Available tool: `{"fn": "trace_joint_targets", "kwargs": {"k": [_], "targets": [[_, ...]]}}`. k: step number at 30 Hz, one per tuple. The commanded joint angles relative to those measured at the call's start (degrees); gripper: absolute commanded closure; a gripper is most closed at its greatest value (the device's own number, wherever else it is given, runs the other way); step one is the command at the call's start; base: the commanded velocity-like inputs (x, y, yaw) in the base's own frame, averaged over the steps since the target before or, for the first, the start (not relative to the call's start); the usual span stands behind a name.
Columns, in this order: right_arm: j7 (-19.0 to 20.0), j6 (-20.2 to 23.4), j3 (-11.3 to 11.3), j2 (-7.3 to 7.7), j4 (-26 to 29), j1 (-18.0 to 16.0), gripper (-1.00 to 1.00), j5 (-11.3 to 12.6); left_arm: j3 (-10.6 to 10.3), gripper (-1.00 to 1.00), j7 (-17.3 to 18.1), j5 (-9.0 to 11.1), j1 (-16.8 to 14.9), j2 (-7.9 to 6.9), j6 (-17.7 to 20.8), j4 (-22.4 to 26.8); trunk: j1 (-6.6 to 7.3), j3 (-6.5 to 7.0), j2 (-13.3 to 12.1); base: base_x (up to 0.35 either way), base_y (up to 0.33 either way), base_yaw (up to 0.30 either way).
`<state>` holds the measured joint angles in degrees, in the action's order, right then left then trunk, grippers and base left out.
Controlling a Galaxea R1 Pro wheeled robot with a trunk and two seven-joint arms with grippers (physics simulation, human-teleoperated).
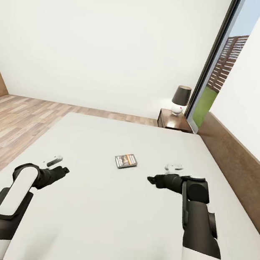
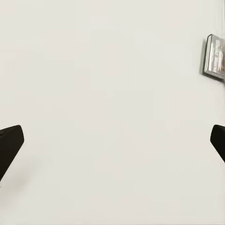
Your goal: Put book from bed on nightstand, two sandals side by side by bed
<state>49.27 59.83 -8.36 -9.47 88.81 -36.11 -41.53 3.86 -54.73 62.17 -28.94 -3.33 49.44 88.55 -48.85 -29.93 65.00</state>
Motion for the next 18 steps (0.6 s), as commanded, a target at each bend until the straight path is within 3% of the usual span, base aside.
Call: {"fn": "trace_joint_targets", "kwargs": {"k": [1,2,3,4,8,9,10,11,12,14,15,18], "targets": [[0.59,0.17,-0.11,-0.06,0.00,-0.14,-1.00,-0.59,0.01,-1.00,-0.60,0.57,-0.06,-0.02,0.19,0.06,0.00,-0.07,0.04,0.000,0.000,-0.004],[0.52,0.17,-0.31,-0.07,-1.95,-2.29,-1.00,-0.58,-0.24,-1.00,-0.62,0.54,-0.53,-0.01,1.25,0.08,0.00,-0.07,0.04,0.000,0.000,-0.003],[-1.28,0.17,-2.49,-0.12,-10.44,-8.43,-1.00,-0.51,-0.63,-1.00,-0.63,0.57,-1.51,-0.03,3.85,0.15,0.00,-0.07,0.04,0.000,0.000,-0.002],[-1.28,0.17,-2.49,-0.12,-10.44,-8.43,-1.00,-0.51,-0.63,-1.00,-0.63,0.57,-1.51,-0.03,3.85,0.15,0.00,-0.07,0.04,0.000,0.000,-0.002],[-10.28,-0.64,-9.70,-0.20,-32.20,-20.83,-1.00,0.83,-1.13,-1.00,-1.18,0.20,-2.84,0.16,7.20,0.54,0.00,-0.15,0.04,0.000,0.000,-0.022],[-20.34,-7.36,-16.03,-0.13,-47.66,-28.16,-1.00,4.22,-1.19,-1.00,-1.96,0.11,-3.42,-0.04,8.36,0.77,0.00,-0.21,0.04,0.000,0.000,-0.037],[-24.30,-10.48,-18.11,-0.09,-52.78,-30.23,-1.00,5.72,-1.23,-1.00,-2.15,0.07,-3.61,-0.17,8.66,0.81,0.00,-0.27,0.04,0.000,0.000,-0.030],[-24.30,-10.48,-18.11,-0.09,-52.78,-30.23,-1.00,5.72,-1.23,-1.00,-2.15,0.07,-3.61,-0.17,8.66,0.81,0.00,-0.34,0.04,0.000,0.000,-0.030],[-32.49,-16.53,-21.61,0.00,-62.20,-33.79,-1.00,8.52,-1.16,-1.00,-2.38,0.22,-3.95,-0.38,9.19,0.90,0.00,-0.42,0.04,0.000,0.000,-0.019],[-39.97,-21.08,-24.08,0.05,-69.73,-36.61,-1.00,10.74,-1.19,-1.00,-2.51,0.35,-4.38,-0.53,9.65,0.98,0.00,-0.57,0.04,0.000,0.000,-0.014],[-49.42,-26.62,-27.04,0.17,-78.74,-40.18,-1.00,13.54,-1.33,-1.00,-2.67,0.47,-5.22,-0.52,10.47,1.09,0.00,-0.66,0.04,0.000,0.000,-0.040],[-51.63,-27.90,-27.75,0.25,-80.86,-41.04,-1.00,14.20,-1.45,-1.00,-2.69,0.46,-5.48,-0.31,10.56,1.07,0.00,-0.92,0.04,0.000,0.000,-0.048]]}}
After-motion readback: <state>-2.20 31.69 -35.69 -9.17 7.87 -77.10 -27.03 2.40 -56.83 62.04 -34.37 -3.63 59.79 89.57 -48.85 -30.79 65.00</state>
